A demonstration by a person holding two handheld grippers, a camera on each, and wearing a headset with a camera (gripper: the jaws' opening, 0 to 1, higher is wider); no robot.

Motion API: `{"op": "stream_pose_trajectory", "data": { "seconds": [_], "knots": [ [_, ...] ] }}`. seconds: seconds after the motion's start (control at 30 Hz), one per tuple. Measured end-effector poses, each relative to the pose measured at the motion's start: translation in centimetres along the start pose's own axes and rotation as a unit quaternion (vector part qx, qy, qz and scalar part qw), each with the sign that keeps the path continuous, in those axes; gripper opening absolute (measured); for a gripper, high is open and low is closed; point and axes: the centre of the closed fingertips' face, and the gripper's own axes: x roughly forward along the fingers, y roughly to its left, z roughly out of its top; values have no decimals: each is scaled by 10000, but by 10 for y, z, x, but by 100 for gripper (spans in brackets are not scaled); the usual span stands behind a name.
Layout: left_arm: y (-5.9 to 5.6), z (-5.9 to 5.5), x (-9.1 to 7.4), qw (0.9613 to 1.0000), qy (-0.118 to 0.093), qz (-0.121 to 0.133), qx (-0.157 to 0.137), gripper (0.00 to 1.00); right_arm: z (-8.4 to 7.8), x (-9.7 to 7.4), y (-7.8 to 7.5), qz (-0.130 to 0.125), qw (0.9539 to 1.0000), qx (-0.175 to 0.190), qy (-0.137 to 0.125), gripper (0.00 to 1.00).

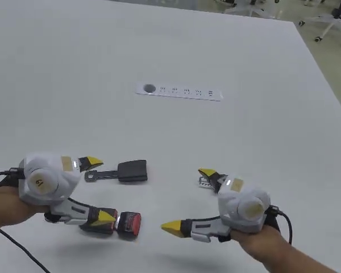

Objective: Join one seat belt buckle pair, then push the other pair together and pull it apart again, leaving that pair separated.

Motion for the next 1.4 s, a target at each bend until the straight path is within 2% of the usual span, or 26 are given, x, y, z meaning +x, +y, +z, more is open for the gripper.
{"op": "stream_pose_trajectory", "data": {
  "seconds": [0.1,0.23,0.4,0.57,0.73,0.83,1.0,1.13,1.23,1.4],
  "knots": [
    [6,5,4,10000,26,25,72,80,-9,-12,-22,-128,9997,-131,145,100],
    [14,13,10,10000,-8,65,64,80,-14,-24,-44,-236,9993,-206,209,100],
    [23,21,20,10000,18,52,63,80,-27,-31,-67,-209,9989,-104,403,98],
    [27,21,31,9999,92,-54,65,79,-47,-32,-79,-58,9977,-112,671,95],
    [32,15,41,9997,208,-131,43,77,-59,-29,-86,147,9964,-63,833,89],
    [37,8,49,9994,298,-187,-66,76,-68,-24,-90,265,9950,-51,963,88],
    [41,0,61,9987,403,-268,-154,76,-80,-18,-90,541,9917,-134,1157,82],
    [40,-7,70,9978,505,-378,-178,75,-84,-15,-88,760,9896,-190,1210,76],
    [40,-14,75,9969,597,-467,-196,75,-85,-13,-91,815,9883,-283,1257,67],
    [40,-18,80,9961,644,-567,-192,73,-89,-12,-90,1070,9834,-440,1398,67]
  ]
}}
